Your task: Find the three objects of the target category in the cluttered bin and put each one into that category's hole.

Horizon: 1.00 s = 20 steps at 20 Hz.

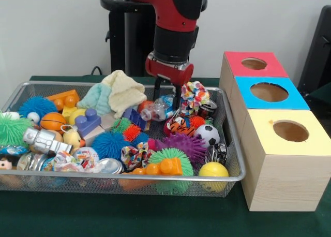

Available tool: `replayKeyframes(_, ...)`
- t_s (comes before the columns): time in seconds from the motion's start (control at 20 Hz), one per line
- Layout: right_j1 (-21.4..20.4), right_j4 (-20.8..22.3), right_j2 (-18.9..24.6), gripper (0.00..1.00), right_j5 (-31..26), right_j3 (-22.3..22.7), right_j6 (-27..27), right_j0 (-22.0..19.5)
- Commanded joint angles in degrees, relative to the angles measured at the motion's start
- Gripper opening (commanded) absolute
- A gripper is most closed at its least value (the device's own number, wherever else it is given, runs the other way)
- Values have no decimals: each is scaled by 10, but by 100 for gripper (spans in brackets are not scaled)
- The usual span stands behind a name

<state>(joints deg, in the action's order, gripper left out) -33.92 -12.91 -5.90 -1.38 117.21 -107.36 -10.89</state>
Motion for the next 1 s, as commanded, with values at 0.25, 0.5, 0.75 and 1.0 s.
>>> replayKeyframes(0.25, -122, 26, 13, 0, -139, -43, -35, 21)
replayKeyframes(0.5, -125, 23, 11, 0, -151, -64, -46, 38)
replayKeyframes(0.75, -135, 14, -14, 0, -193, -93, -66, 78)
replayKeyframes(1.0, -129, -4, -28, 0, -193, -93, -102, 115)
